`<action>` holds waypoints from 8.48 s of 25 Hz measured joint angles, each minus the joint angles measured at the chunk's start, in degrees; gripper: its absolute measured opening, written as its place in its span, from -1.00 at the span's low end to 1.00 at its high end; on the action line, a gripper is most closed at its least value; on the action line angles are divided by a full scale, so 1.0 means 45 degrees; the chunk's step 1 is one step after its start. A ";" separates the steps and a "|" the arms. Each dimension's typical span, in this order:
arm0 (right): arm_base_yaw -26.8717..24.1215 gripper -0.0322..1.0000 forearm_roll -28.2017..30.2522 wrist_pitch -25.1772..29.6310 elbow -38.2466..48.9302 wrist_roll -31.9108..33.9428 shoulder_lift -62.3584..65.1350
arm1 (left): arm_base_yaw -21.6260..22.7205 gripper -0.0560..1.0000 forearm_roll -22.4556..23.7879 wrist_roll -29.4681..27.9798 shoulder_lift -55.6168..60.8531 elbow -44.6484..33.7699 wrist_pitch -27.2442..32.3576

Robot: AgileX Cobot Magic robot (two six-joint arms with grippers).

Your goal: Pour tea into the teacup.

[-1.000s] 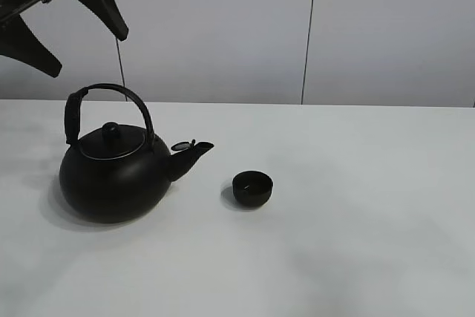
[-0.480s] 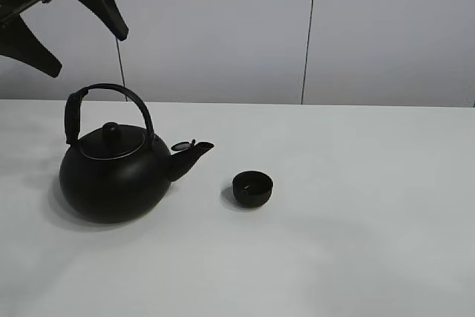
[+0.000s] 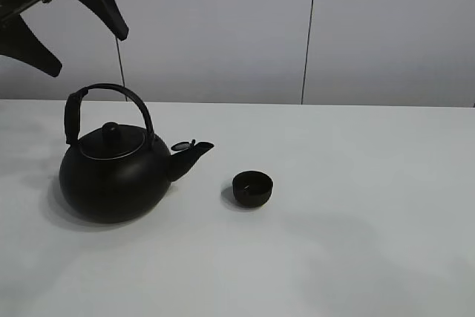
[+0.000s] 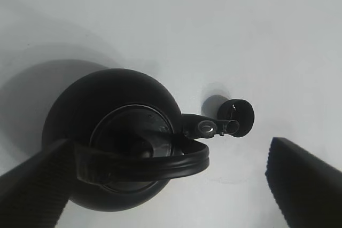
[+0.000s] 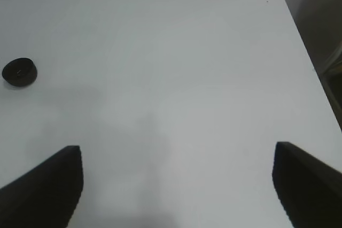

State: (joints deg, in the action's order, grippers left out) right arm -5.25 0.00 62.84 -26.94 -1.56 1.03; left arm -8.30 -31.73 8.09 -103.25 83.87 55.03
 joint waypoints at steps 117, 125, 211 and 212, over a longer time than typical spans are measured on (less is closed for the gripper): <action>0.0000 0.34 0.0000 -0.0187 0.0000 -0.0036 0.0000 | -0.0373 0.42 0.9168 -0.0877 0.0123 -1.2256 -2.4034; 0.0000 0.34 0.0000 -0.0187 0.0000 -0.0027 0.0000 | -0.0293 0.42 0.9360 -0.1277 -0.0512 -1.2151 -2.3941; 0.0000 0.34 0.0000 -0.0198 0.0000 -0.0038 0.0000 | -0.1783 -0.67 1.1979 -0.1636 -0.0431 -0.8821 -2.1743; 0.0000 0.34 0.0000 -0.0198 0.0000 -0.0038 0.0000 | -0.1783 -0.67 1.1979 -0.1642 -0.0431 -0.8828 -2.1713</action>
State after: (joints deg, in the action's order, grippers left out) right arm -5.25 0.00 61.95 -26.94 -1.73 1.03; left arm -16.33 22.17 0.71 -105.19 44.14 -42.68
